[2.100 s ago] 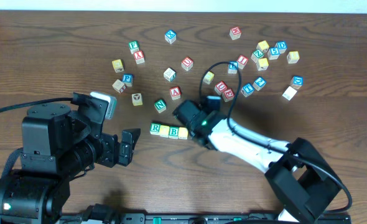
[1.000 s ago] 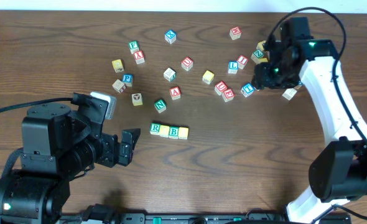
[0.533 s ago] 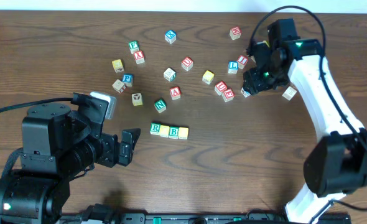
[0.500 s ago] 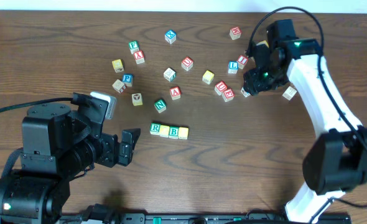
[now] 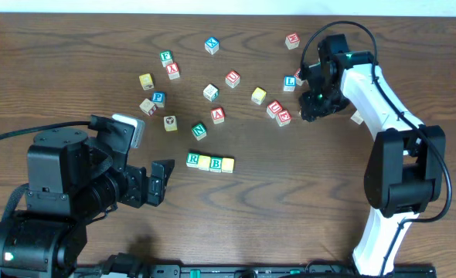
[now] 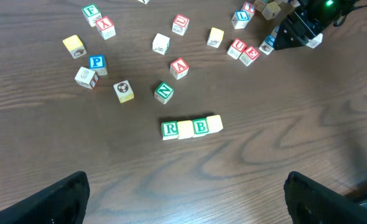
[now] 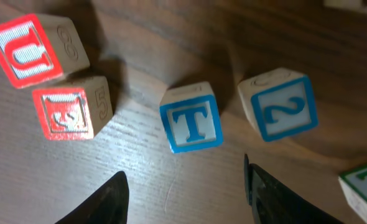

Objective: Spell out ROBOT
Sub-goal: 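Raise the right gripper and move it to the pile at upper right, then grasp the blue T block with the right gripper and lift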

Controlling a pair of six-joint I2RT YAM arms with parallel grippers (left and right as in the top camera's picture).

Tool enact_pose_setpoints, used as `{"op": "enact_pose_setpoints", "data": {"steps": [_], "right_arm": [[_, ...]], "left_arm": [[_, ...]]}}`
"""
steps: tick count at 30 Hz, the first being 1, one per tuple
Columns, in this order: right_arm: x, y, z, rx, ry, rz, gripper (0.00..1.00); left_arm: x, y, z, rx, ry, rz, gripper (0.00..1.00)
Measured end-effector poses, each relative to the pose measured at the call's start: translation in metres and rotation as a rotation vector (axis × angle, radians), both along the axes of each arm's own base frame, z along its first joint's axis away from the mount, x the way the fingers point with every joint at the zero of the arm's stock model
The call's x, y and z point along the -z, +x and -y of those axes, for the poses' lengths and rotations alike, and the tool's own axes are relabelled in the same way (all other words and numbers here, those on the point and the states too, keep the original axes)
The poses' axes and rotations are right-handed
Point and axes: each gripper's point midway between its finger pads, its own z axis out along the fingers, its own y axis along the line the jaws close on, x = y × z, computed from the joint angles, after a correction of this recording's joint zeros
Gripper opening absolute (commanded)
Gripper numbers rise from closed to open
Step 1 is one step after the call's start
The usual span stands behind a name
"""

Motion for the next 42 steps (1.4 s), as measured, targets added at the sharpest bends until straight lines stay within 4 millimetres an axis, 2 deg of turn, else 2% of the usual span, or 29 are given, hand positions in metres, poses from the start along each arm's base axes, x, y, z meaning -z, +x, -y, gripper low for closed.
{"op": "enact_pose_setpoints", "data": {"steps": [3,9,19,22,25,26,30,42], "right_arm": [[-0.001,0.008,-0.001,-0.02,0.001,0.035,0.52],[0.003,0.014,-0.007,-0.057,-0.009,0.055,0.52],[0.027,0.012,-0.011,-0.074,-0.016,0.015,0.52],[0.027,0.014,-0.011,-0.074,-0.016,0.021,0.52],[0.027,0.016,-0.012,-0.074,-0.015,0.029,0.42],[0.027,0.016,-0.012,-0.077,-0.016,0.032,0.42],[0.026,0.018,-0.012,-0.081,-0.016,0.04,0.45],[0.027,0.019,-0.009,-0.079,-0.031,0.044,0.44]], "left_arm": [[0.0,0.0,0.0,0.0,0.0,0.0,0.98],[0.0,0.0,0.0,0.0,0.0,0.0,0.98],[0.0,0.0,0.0,0.0,0.0,0.0,0.98],[0.0,0.0,0.0,0.0,0.0,0.0,0.98],[0.0,0.0,0.0,0.0,0.0,0.0,0.98],[0.0,0.0,0.0,0.0,0.0,0.0,0.98],[0.0,0.0,0.0,0.0,0.0,0.0,0.98],[0.0,0.0,0.0,0.0,0.0,0.0,0.98]]}}
